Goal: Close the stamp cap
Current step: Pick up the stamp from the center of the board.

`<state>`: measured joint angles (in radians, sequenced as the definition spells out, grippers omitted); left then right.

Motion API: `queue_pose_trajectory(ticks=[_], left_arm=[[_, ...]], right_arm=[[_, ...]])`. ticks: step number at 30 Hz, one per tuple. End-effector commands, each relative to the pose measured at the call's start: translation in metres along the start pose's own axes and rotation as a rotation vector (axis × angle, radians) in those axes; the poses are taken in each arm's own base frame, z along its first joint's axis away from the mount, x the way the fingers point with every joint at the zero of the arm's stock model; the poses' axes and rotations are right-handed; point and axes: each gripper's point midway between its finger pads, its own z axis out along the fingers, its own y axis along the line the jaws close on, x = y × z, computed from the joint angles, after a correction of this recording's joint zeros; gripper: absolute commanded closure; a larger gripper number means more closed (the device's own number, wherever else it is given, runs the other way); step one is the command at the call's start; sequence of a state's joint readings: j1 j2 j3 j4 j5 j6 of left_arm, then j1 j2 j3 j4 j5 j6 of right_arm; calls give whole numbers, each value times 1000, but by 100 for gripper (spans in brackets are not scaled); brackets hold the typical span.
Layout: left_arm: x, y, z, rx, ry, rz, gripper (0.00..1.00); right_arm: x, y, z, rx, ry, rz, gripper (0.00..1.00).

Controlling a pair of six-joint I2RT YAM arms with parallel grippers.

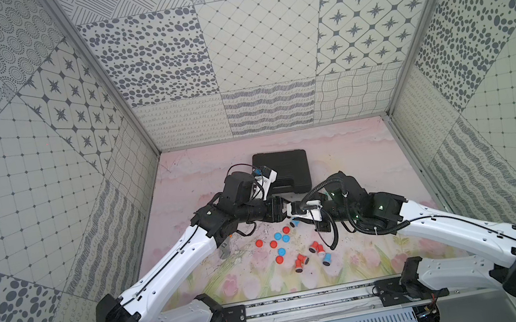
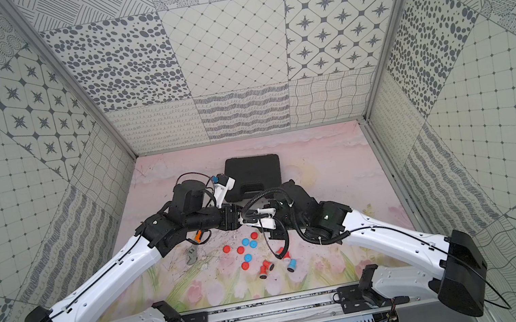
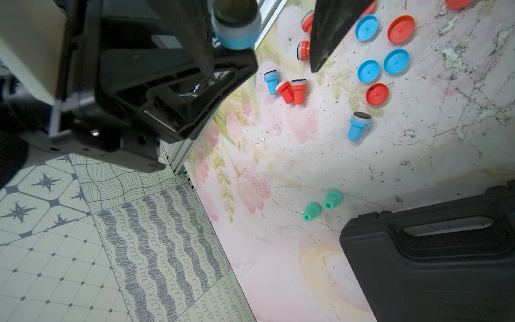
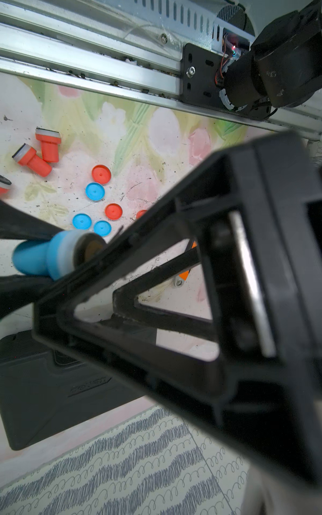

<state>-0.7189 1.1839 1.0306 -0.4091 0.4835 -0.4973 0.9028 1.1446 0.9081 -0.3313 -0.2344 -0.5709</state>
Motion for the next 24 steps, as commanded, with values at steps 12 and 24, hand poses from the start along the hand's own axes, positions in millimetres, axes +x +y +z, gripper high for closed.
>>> queue_pose_trajectory(ticks=[12, 24], left_arm=[[16, -22, -9, 82, 37, -41, 52], [14, -20, 1, 93, 45, -66, 68]], right_arm=[[-28, -14, -16, 84, -86, -62, 81], [-34, -9, -17, 72, -115, -98, 82]])
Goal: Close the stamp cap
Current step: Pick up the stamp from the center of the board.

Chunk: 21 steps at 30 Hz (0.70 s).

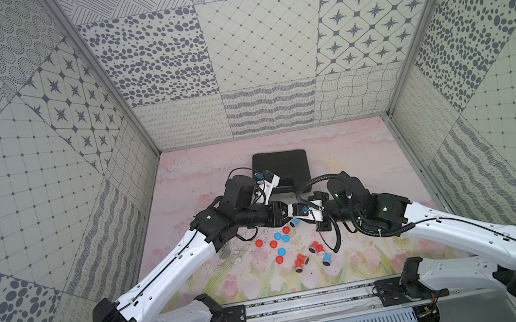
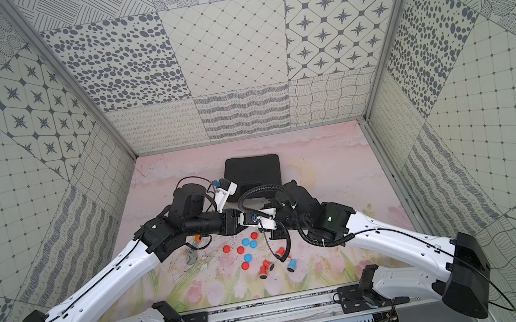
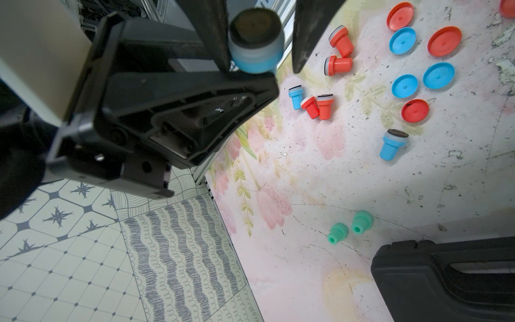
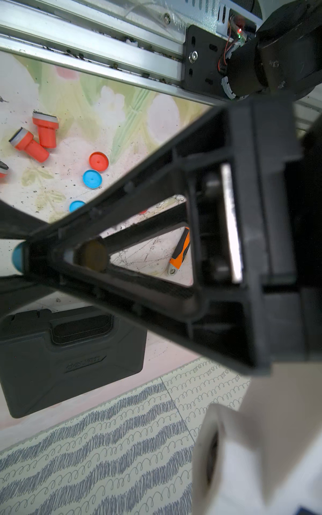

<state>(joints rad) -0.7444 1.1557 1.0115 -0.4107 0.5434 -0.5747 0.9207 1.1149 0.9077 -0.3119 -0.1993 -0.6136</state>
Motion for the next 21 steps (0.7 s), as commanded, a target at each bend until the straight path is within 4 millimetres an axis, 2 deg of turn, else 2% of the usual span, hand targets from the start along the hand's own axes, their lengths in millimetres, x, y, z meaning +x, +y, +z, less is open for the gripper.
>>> queue_pose_trajectory(ticks=[1, 6, 11, 15, 21], left_arm=[[-1, -3, 3, 22, 4, -6, 70], [-2, -4, 1, 20, -5, 9, 82], [-13, -22, -11, 64, -53, 73, 87], [-24, -55, -27, 184, -103, 148, 88], [-36, -127, -66, 495, -165, 269, 90]], right_arm=[[-24, -7, -9, 34, -90, -36, 82], [-30, -9, -13, 49, -118, -45, 80], [-44, -17, -31, 113, -184, -38, 64], [-65, -23, -61, 176, -299, -33, 56], [-109, -20, -120, 204, -530, -57, 55]])
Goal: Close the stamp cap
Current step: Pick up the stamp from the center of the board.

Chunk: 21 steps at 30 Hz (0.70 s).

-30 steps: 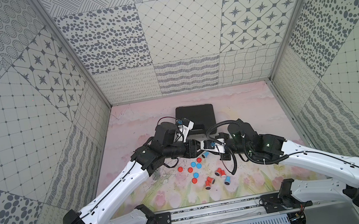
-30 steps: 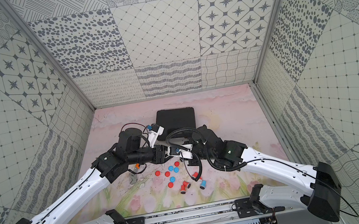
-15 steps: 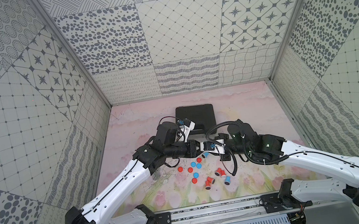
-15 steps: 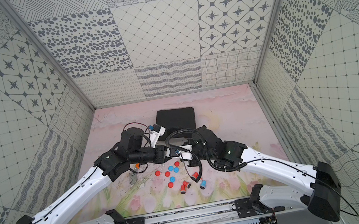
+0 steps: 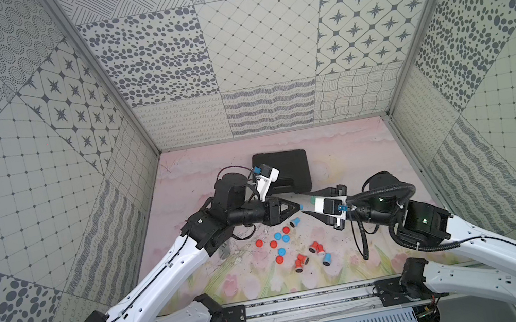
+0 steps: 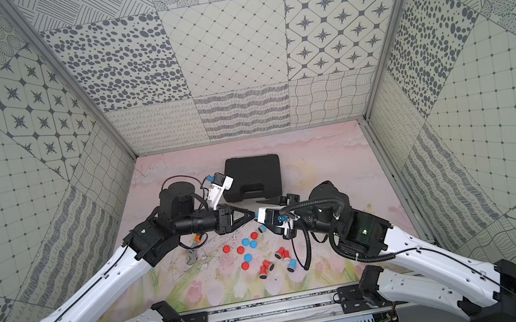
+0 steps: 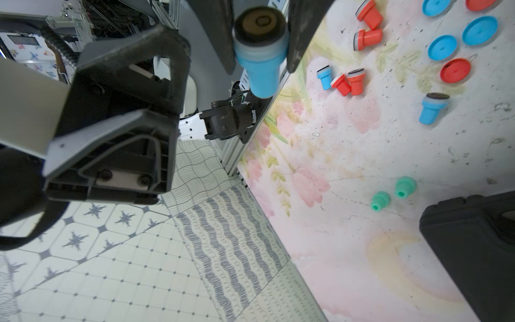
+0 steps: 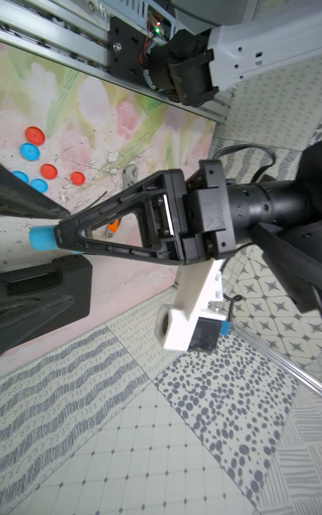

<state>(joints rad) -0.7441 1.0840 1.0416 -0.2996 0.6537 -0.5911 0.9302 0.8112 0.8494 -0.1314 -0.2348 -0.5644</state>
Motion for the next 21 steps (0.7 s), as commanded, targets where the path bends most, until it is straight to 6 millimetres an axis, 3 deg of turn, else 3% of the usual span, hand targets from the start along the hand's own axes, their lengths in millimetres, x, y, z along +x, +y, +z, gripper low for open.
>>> queue_pose_trajectory(ticks=[1, 6, 9, 16, 21], left_arm=[[-30, -88, -28, 358, -86, 173, 90], [-36, -126, -46, 517, -81, 195, 91], [-38, -137, -51, 571, -78, 193, 91], [-43, -148, -57, 641, -93, 190, 92], [-42, -143, -52, 640, -85, 179, 93]], right_arm=[[-49, -5, -21, 8, -204, -2, 55], [-90, -2, -41, -36, -358, -23, 55], [-100, -2, -44, -57, -390, -34, 55], [-98, -6, -34, -44, -384, -26, 59], [-98, -15, -29, -2, -377, -18, 61]])
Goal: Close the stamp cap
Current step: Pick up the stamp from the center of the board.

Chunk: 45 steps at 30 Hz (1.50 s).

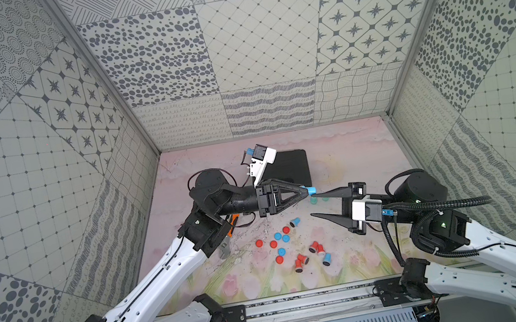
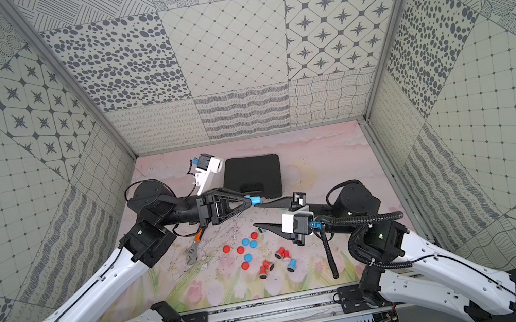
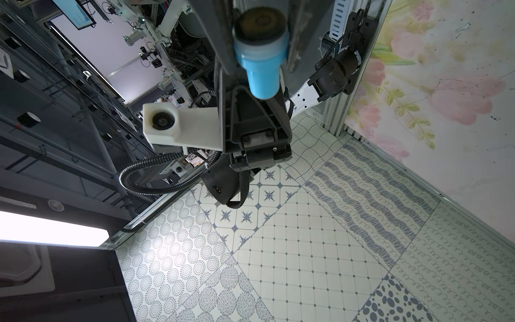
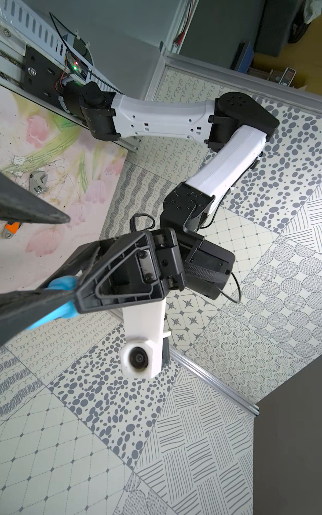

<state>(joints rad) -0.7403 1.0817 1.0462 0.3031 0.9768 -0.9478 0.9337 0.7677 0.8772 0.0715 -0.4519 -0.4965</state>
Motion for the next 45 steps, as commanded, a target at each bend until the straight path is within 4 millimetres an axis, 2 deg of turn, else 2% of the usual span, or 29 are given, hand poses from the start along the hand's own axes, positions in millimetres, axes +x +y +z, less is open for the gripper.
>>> queue_pose_trajectory(ticks=[1, 8, 18, 23, 29, 36, 45], left_arm=[[-4, -31, -1, 132, 16, 69, 93], [-2, -27, 0, 132, 30, 59, 94], [-1, -20, 1, 100, 31, 61, 95], [1, -22, 1, 106, 44, 59, 95], [1, -24, 1, 118, 52, 58, 95], [1, -25, 1, 126, 57, 56, 96], [0, -31, 1, 151, 58, 65, 96]], right_arm=[[-17, -17, 2, 66, -44, -5, 62], [-24, -25, 2, 103, -73, -19, 62], [-45, -18, -9, 65, -138, -43, 62], [-41, -24, -12, 109, -108, -48, 62], [-28, -22, -2, 72, -43, -35, 63], [-26, -22, 4, 57, -43, -29, 70], [-18, -23, 6, 61, -7, -21, 71]])
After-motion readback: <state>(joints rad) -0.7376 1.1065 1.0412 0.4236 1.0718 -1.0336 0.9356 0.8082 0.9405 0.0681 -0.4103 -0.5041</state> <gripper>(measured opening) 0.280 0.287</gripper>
